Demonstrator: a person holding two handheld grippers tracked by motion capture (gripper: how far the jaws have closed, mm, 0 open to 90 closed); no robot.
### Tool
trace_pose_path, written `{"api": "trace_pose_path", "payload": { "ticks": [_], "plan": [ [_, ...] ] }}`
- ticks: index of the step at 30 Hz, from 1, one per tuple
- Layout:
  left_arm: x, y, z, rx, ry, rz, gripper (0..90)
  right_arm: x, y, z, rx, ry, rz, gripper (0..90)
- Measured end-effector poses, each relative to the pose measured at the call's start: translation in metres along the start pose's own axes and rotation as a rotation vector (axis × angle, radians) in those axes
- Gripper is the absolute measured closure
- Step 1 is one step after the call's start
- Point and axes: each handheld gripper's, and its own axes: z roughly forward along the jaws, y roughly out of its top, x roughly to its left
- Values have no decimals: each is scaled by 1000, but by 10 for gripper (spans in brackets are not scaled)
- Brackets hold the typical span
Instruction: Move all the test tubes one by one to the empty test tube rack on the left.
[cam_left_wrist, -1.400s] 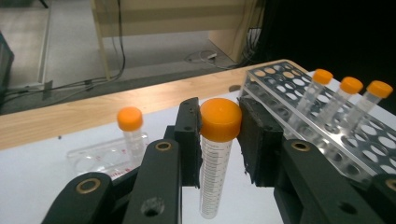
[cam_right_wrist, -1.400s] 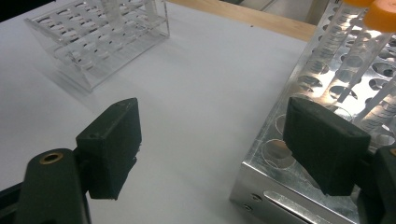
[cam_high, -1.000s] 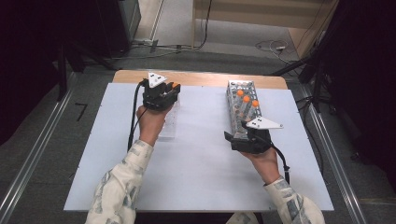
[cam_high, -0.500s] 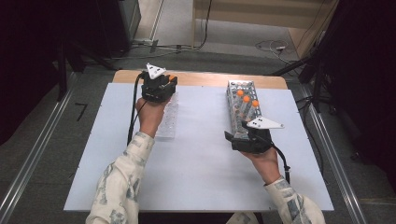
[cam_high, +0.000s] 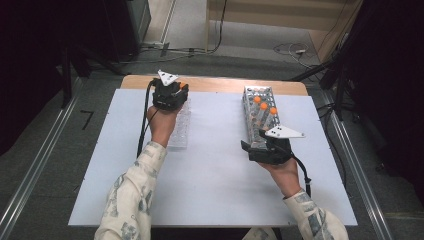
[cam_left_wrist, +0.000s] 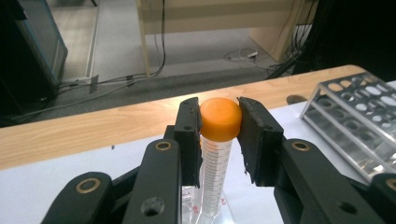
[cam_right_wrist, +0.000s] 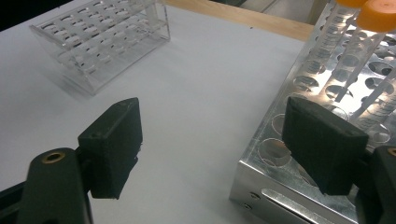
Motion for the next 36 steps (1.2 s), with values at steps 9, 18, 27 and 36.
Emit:
{"api": "trace_pose_path", "payload": {
  "ticks": [9, 18, 27, 36],
  "plan": [
    [0, -14, 8, 36, 2, 10, 701, 0, -1, 1, 4, -1, 2, 193],
    [-1, -25, 13, 64, -2, 13, 699, -1, -2, 3, 10, -3, 1, 193],
    [-1, -25, 12, 60, -10, 8, 637, -1, -2, 3, 11, -3, 4, 195],
    [-6, -22, -2, 26, -27, -10, 467, -4, -3, 1, 4, -15, 13, 199]
  ]
}}
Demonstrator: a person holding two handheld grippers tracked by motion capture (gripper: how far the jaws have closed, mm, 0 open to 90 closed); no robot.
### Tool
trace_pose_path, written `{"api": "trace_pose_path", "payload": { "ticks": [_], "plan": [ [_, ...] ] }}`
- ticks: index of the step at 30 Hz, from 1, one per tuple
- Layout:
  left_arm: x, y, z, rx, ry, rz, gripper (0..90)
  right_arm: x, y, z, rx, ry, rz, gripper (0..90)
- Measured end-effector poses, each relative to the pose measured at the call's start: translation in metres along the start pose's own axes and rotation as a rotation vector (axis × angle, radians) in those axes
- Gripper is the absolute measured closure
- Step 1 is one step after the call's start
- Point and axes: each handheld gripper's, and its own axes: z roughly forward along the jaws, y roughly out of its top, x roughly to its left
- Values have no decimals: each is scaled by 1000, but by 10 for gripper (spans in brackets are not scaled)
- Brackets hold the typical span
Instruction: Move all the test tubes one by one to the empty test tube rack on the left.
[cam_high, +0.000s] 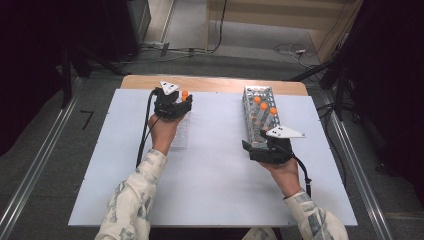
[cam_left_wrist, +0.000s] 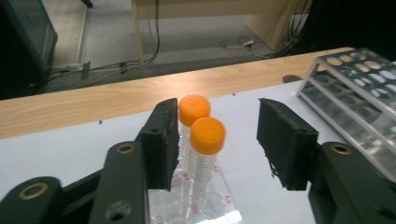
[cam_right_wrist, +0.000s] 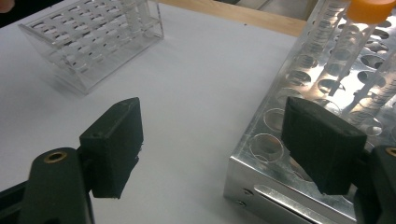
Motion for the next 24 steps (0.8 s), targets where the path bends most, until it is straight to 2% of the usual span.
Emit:
{"api": "trace_pose_path", "payload": {
  "ticks": [5, 8, 13, 16, 22, 24],
  "plan": [
    [-12, -5, -11, -11, -10, 5, 286, -5, -1, 0, -1, -13, 16, 199],
    [-17, -10, -18, -10, -21, 7, 214, -8, -2, 0, -3, -25, 24, 200],
    [-23, -18, -32, -25, -65, -17, 171, -13, -4, 1, -2, -51, 37, 205],
    [-30, -22, -40, -14, -82, -3, 135, -16, -4, 1, -9, -63, 45, 206],
    [-40, -35, -53, -31, -87, 22, 132, -22, -5, 2, -18, -100, 56, 211],
    [-41, -39, -55, -25, -101, 17, 132, -25, -4, 2, -30, -114, 68, 212]
  ]
}}
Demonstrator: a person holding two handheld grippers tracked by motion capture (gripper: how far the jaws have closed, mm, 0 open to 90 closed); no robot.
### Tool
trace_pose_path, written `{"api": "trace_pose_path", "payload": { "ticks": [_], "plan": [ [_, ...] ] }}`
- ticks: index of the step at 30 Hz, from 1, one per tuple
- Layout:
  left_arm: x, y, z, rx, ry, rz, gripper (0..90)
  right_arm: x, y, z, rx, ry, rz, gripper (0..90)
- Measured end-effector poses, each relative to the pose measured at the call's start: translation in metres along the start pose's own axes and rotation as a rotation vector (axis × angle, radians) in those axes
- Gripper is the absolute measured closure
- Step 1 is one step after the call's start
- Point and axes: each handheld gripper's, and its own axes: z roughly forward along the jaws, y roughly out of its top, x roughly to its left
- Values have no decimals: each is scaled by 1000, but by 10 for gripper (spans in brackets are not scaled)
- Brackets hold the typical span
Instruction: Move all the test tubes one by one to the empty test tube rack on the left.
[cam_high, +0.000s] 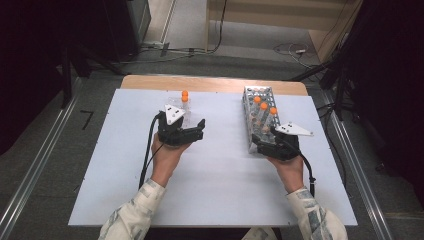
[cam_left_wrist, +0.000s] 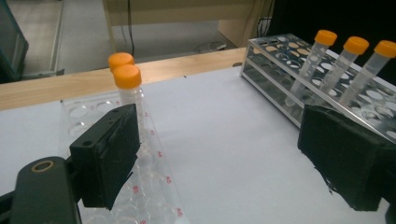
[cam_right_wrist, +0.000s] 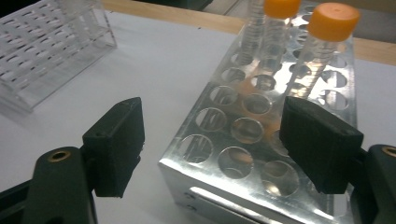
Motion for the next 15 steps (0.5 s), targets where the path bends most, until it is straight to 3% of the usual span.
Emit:
{"api": "trace_pose_path", "payload": {
  "ticks": [5, 15],
  "plan": [
    [-6, -8, -4, 25, -8, 12, 94, -6, 1, 4, -6, -33, 11, 216],
    [-15, -20, -22, 26, -39, 13, 88, -24, 7, 9, -24, -83, 35, 223]
  ]
}}
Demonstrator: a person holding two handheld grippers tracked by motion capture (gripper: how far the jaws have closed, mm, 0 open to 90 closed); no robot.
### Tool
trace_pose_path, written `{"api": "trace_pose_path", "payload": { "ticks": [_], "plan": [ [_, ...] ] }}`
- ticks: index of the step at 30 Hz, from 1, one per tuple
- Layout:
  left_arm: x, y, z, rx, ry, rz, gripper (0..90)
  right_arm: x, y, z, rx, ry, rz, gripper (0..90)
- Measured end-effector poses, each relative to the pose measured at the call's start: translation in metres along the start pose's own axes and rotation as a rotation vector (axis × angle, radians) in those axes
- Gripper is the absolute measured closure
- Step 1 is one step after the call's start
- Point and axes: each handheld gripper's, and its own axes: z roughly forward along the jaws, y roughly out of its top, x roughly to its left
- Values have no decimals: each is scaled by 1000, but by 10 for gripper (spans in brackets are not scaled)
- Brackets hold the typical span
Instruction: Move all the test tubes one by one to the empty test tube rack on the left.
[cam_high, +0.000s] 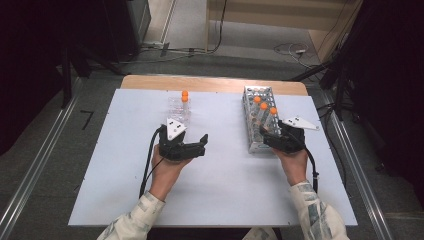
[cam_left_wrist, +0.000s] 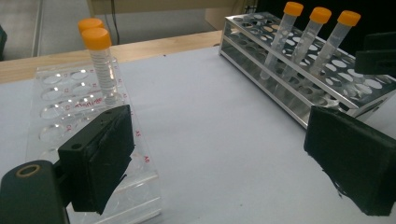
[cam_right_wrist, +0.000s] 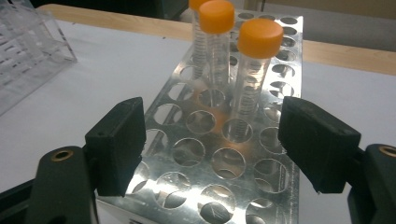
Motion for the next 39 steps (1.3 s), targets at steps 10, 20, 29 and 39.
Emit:
{"api": "trace_pose_path", "payload": {
  "ticks": [10, 20, 29, 39],
  "plan": [
    [4, -1, -7, -15, -2, -10, 88, -6, 1, 15, 3, -40, -37, 331],
    [2, -2, -5, -8, -10, -9, 89, -18, 3, 25, 8, -29, -8, 513],
    [0, -3, -3, -1, -15, -3, 89, -22, 3, 31, 2, -31, -18, 611],
    [-1, -3, -1, 5, -18, -3, 89, -25, 3, 34, -15, -20, -10, 670]
  ]
}}
